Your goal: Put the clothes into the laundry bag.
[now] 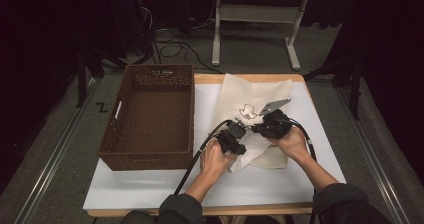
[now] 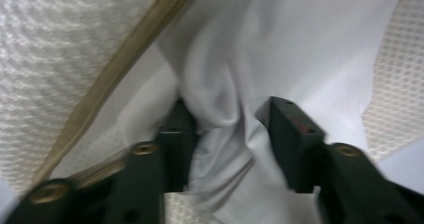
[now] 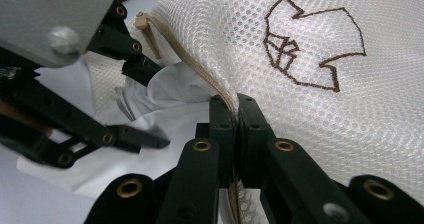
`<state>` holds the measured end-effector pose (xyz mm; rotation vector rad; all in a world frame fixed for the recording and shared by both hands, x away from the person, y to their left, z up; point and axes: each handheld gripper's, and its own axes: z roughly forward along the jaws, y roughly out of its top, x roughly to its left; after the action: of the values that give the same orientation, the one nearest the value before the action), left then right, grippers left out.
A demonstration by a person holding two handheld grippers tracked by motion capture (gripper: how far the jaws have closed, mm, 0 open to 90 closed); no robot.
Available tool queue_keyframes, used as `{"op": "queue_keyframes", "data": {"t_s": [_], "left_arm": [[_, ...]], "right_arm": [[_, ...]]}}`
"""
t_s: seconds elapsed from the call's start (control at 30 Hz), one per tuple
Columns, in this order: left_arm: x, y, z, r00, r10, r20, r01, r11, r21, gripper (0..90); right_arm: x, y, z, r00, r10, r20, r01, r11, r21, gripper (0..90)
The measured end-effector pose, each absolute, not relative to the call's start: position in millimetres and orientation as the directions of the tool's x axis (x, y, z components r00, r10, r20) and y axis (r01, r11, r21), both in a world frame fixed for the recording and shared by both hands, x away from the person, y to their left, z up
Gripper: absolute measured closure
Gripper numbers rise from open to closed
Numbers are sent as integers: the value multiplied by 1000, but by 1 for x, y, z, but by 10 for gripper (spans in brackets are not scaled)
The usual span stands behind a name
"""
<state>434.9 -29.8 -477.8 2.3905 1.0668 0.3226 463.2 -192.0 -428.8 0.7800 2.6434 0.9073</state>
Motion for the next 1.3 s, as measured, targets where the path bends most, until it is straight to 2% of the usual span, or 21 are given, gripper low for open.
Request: {"op": "queue_keyframes", "data": {"t_s": [0.1,0.17,0.23,0.43,0.73,0.83,1.0,1.1,1.23,1.3], "left_arm": [[437,-28,-479,674,739,-4,633,-575,519,730],[438,-27,-480,677,736,-21,636,-570,520,800],[439,-25,-479,672,739,-42,640,-552,535,832],[452,-19,-474,635,759,-144,677,-458,575,845],[473,-20,-475,557,810,-184,715,-354,603,834],[471,-20,-474,571,802,-175,704,-369,607,773],[459,-17,-464,596,787,-161,696,-407,592,522],[447,-16,-461,617,777,-123,678,-446,583,424],[440,-15,-470,623,778,-79,681,-491,543,380],[441,-15,-474,621,778,-93,685,-482,545,386]], "right_arm": [[463,-193,-430,-825,564,-43,418,659,625,882],[463,-193,-431,-827,561,-44,415,659,627,882],[462,-192,-432,-827,560,-43,414,659,628,882],[464,-194,-430,-832,554,-31,408,649,642,883],[461,-190,-430,-843,536,-34,395,662,638,883],[463,-191,-432,-837,546,-26,410,658,632,883],[466,-193,-433,-838,545,-32,405,659,634,883],[465,-193,-433,-834,550,-37,405,658,635,882],[464,-191,-434,-834,550,-40,406,662,630,881],[463,-189,-434,-834,550,-45,405,664,629,881]]}}
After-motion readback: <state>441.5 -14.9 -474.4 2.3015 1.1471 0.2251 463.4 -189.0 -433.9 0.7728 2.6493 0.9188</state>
